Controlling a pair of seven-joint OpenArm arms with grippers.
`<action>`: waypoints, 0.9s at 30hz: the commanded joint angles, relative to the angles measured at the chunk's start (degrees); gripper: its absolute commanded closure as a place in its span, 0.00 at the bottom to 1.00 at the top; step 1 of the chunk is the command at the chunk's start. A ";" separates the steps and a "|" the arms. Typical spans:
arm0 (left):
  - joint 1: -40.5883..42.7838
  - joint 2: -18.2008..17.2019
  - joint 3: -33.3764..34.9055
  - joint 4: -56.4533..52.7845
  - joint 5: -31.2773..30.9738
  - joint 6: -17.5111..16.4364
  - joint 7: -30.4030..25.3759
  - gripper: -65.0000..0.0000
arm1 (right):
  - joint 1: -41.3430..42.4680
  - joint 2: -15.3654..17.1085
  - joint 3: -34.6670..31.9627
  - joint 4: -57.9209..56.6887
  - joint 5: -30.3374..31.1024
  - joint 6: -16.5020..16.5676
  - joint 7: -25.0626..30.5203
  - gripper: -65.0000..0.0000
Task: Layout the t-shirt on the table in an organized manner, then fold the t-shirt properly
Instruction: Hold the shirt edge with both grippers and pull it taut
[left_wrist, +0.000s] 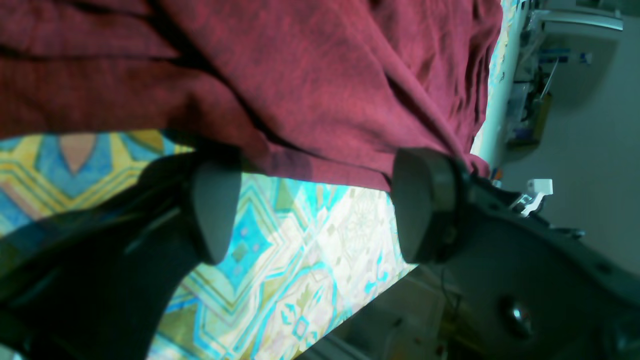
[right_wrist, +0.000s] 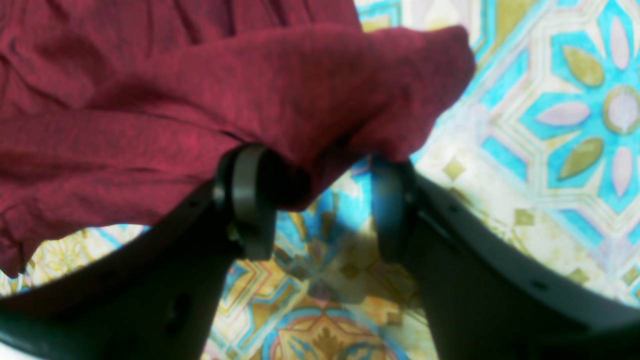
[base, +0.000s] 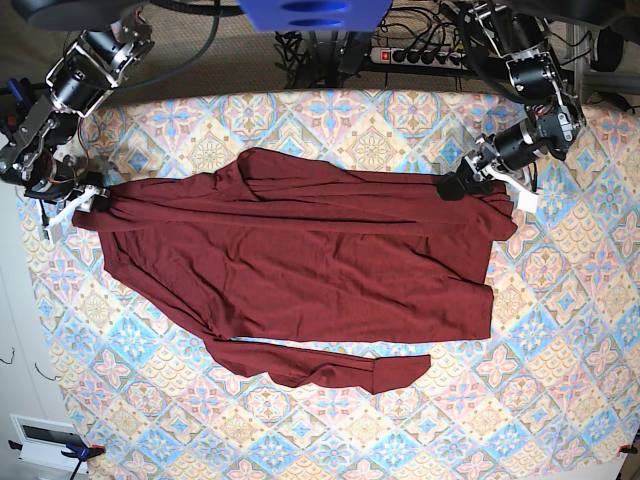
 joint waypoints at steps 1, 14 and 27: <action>-0.13 -0.75 -1.71 0.40 3.06 0.38 -0.83 0.26 | 0.77 1.41 0.32 1.08 0.96 0.17 0.61 0.55; -5.32 2.86 -11.47 -7.51 3.23 0.38 -0.91 0.26 | 0.77 1.32 0.14 1.08 0.96 0.17 0.70 0.55; -9.36 6.29 -11.38 -7.60 8.42 0.38 -0.56 0.79 | 0.77 1.32 0.14 1.08 0.96 0.17 0.70 0.55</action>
